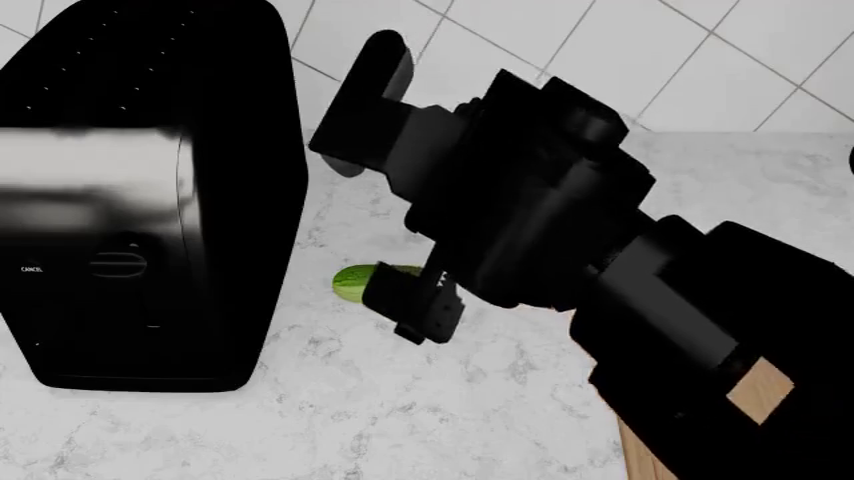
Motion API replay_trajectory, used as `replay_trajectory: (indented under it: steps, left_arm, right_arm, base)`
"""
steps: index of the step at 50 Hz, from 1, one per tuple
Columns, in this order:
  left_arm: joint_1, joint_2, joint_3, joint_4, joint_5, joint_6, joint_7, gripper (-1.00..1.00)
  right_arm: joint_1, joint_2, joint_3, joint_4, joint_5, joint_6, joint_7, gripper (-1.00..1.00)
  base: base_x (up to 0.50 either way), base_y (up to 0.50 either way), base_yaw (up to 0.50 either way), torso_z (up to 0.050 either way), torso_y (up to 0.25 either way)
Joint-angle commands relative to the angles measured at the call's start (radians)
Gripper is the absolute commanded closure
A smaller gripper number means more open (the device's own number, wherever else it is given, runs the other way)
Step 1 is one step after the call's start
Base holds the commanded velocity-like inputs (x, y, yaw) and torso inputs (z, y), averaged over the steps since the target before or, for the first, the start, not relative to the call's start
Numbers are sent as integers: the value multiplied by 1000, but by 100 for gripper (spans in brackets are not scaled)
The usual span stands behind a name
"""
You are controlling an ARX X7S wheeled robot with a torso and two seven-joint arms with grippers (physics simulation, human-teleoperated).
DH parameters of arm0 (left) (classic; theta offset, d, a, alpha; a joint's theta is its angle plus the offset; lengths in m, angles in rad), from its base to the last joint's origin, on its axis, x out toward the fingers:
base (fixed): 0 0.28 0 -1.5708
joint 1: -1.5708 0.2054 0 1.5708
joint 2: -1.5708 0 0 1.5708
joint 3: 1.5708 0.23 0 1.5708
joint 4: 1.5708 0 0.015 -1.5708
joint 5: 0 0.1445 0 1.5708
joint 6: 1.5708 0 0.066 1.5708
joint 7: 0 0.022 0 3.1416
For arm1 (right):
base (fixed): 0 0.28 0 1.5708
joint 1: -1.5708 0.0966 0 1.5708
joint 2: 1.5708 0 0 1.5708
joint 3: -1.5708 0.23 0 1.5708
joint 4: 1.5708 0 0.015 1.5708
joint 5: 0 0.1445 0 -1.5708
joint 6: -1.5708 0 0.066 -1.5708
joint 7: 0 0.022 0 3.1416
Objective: Place the pickle and the onion on separate cutting boards.
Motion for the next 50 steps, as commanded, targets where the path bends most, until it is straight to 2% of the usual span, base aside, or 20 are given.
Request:
replay_trajectory:
  steps: [1, 5, 27, 31, 37, 50]
  left_arm:
    - [7, 23, -27, -6, 14, -2, 41, -100]
    - [6, 20, -20, -4, 10, 3, 36, -100]
    - [4, 40, -34, 4, 40, 7, 55, -100]
    - [6, 47, -45, 10, 53, 0, 72, -100]
    - [-24, 79, -80, 78, 176, -23, 191, -100]
    - [-21, 80, -83, 80, 165, -14, 204, -100]
  right_arm:
    - [2, -142, -62, 278, -66, -163, -120, -100]
    - [-21, -173, -74, 353, -77, -208, -139, -100]
    - [-70, -174, -110, 331, -61, -253, -48, -100]
    - [-78, -174, -110, 319, -64, -248, -38, -100]
    - [-70, -174, -110, 303, -68, -238, -34, -100]
    - [-27, -174, -111, 267, -74, -249, -18, -100]
  base:
    - [0, 0, 0, 0, 0]
    - [0, 0, 0, 0, 0]
    - [0, 0, 0, 0, 0]
    - [0, 0, 0, 0, 0]
    - [0, 0, 0, 0, 0]
    - [0, 0, 0, 0, 0]
